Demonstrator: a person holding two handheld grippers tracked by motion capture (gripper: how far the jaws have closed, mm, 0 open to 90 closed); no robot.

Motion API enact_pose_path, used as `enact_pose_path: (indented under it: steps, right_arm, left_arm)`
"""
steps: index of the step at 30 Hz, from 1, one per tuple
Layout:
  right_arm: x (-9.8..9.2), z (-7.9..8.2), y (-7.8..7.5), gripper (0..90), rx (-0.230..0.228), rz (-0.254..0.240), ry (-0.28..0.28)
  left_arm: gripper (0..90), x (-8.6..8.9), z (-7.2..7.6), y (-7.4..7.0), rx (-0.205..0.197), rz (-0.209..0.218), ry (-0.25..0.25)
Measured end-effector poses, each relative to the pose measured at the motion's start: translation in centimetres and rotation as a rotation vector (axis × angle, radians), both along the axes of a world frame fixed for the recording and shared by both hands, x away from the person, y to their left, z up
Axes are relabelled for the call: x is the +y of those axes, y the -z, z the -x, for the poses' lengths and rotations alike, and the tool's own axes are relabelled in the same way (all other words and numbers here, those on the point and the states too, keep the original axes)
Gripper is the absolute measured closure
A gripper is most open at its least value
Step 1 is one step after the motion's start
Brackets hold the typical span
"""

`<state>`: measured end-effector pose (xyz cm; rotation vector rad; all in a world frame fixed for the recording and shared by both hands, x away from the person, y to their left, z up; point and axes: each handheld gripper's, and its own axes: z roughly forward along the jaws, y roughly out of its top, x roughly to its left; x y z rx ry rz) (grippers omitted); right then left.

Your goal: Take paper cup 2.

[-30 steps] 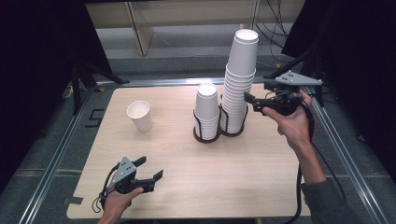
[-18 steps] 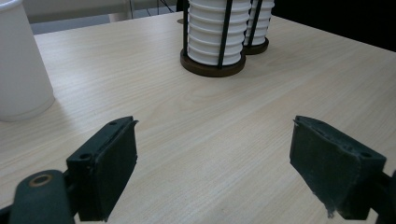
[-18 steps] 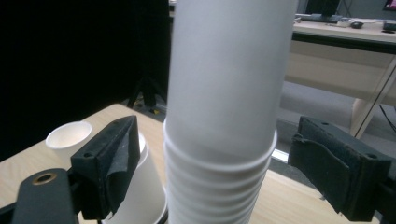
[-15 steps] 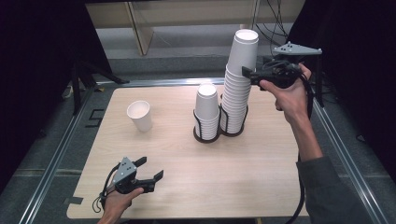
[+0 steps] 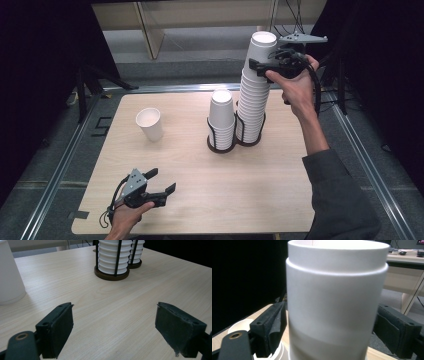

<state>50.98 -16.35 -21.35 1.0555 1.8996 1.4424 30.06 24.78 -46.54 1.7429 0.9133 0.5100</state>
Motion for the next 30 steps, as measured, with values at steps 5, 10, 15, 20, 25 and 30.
enact_pose_path:
  steps: [5,10,15,20,25,30]
  right_arm:
    - [0.6,-0.7,-0.1,15.2,0.014,-0.004,0.008]
    - [0.9,-1.1,-0.2,16.9,0.022,0.009,0.019]
    - [0.8,-0.9,-0.7,17.8,0.007,0.020,0.023]
    - [0.8,-0.7,-1.8,17.9,-0.004,0.011,0.027]
    - [0.8,-0.3,-3.4,17.9,-0.042,-0.011,0.032]
    - [0.7,0.2,-5.8,17.9,-0.091,-0.040,0.034]
  left_arm:
    - [14.5,0.0,0.1,-0.1,0.008,-0.019,-0.002]
    - [14.5,0.0,0.1,-0.1,0.009,-0.021,0.002]
    - [14.5,0.0,0.1,-0.1,0.008,-0.020,0.000]
    - [14.5,-0.1,0.1,0.0,0.003,-0.011,0.004]
    - [14.5,-0.1,0.1,0.0,0.003,-0.010,0.004]
    - [14.4,-0.1,0.1,0.0,0.003,-0.011,0.007]
